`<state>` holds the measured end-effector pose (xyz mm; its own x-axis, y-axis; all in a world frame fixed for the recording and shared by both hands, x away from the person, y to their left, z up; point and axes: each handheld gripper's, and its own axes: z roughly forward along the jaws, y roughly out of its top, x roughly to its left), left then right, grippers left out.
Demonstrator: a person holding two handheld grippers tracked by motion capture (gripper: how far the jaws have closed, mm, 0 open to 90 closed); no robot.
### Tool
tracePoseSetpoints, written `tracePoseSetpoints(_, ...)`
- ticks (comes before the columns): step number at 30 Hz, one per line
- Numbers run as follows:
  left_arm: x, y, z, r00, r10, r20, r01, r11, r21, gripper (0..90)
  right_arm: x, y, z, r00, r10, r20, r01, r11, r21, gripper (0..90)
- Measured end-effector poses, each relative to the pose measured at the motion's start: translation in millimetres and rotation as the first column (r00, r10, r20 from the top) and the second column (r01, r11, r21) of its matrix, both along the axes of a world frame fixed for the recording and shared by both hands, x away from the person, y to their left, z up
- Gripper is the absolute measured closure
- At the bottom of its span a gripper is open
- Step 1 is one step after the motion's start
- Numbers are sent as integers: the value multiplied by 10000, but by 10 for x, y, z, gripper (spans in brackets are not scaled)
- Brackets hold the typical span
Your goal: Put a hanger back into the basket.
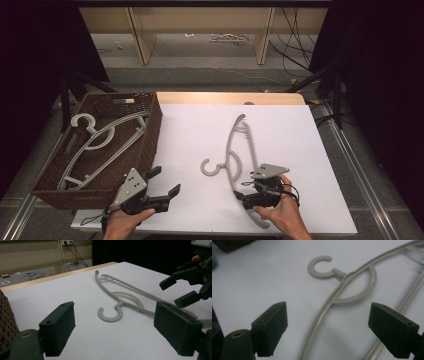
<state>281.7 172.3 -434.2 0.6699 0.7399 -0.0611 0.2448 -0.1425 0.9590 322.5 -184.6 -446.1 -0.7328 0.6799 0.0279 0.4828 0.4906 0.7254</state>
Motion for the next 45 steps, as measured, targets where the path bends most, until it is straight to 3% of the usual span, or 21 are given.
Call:
tracePoseSetpoints(1, 3, -9, -12, 10000, -8, -46, 7, 9999, -107, 168, 28, 29, -29, 9999, 35, -134, -38, 9997, -221, 170)
tracePoseSetpoints(2, 5, 2, -8, 10000, -71, 22, 71, 9999, 126, 167, 65, 67, -82, 10000, -8, -69, 6, 9996, -271, 170)
tracePoseSetpoints(6, 15, -5, -24, 9997, -200, -112, 202, 9997, 152, 164, 149, 152, -128, 9976, 222, -651, -269, 9970, -722, 205)
tracePoseSetpoints(9, 7, -11, -26, 9997, -220, -135, 222, 9997, 103, 164, 221, 226, -171, 9957, 144, -911, -222, 9961, -857, 247)
tracePoseSetpoints(13, 16, -1, -29, 9996, -259, -137, 262, 9993, 256, 164, 310, 282, -196, 9873, 23, -1591, -256, 9891, -1450, 316)
tracePoseSetpoints(15, 12, -6, -30, 9995, -161, -274, 162, 9999, 38, 165, 345, 288, -211, 9840, -38, -1783, -235, 9883, -1508, 352)
tracePoseSetpoints(20, 19, 6, -24, 9996, -241, -146, 243, 9996, 136, 165, 421, 329, -244, 9737, 33, -2278, -462, 9820, -1832, 430)
tracePoseSetpoints(24, 18, 8, -33, 9995, -235, -207, 238, 9996, 167, 166, 479, 356, -219, 9693, 210, -2448, -768, 9723, -2210, 480)
tracePoseSetpoints(29, 22, 7, -36, 9995, -263, -199, 266, 9995, 160, 167, 513, 371, -210, 9659, 201, -2580, -844, 9669, -2408, 517)
tracePoseSetpoints(34, 25, -4, -46, 9994, -284, -216, 286, 9995, 99, 167, 572, 355, -195, 9663, 231, -2562, -937, 9592, -2668, 657)
tracePoseSetpoints(35, 32, 9, -40, 9993, -365, -116, 368, 9988, 312, 167, 584, 349, -192, 9640, 184, -2652, -922, 9587, -2689, 666)
tracePoseSetpoints(38, 31, 6, -43, 9994, -314, -140, 318, 9991, 296, 167, 623, 340, -184, 9547, 24, -2975, -830, 9624, -2586, 680)
tracePoseSetpoints(45, 29, 9, -46, 9993, -322, -163, 327, 9990, 291, 168, 664, 311, -184, 9504, 79, -3109, -885, 9652, -2462, 728)
